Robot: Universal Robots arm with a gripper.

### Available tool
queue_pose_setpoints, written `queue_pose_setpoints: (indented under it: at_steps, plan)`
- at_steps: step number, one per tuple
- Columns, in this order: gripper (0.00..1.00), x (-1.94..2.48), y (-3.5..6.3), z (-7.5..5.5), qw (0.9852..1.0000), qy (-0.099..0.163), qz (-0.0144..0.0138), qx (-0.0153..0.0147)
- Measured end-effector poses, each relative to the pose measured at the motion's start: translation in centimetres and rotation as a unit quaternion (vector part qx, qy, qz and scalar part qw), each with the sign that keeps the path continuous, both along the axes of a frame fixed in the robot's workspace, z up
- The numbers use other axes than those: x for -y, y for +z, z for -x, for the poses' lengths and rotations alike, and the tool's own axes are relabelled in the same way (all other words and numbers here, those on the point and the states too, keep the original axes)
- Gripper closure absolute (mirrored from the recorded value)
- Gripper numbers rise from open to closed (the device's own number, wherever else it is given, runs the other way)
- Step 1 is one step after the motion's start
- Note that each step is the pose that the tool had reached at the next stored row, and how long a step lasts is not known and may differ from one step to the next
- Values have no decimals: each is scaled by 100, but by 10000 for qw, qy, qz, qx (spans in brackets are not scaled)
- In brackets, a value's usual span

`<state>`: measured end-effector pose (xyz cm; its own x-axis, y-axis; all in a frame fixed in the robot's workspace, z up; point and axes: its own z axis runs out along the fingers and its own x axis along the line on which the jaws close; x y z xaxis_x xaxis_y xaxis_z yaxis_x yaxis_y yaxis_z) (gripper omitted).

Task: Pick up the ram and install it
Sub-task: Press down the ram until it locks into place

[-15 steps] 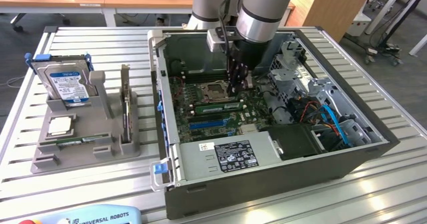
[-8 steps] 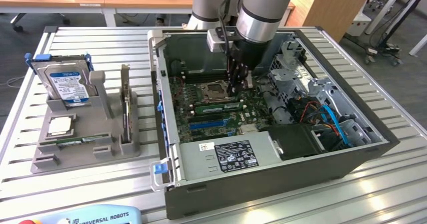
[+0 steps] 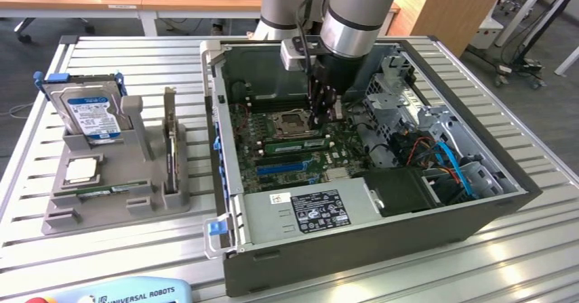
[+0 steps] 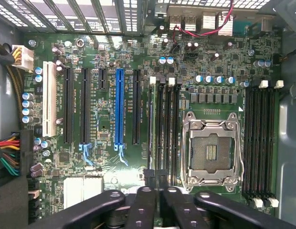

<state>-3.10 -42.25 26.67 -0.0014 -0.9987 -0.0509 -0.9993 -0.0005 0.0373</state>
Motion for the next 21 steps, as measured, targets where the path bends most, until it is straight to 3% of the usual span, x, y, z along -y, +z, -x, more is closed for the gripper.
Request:
queue_pose_setpoints:
  at_steps: [12, 21]
  plan:
    - [90, 1, 0, -7, 10000, 1, 1, -1]
    - [90, 0, -1, -192, 10000, 0, 0, 0]
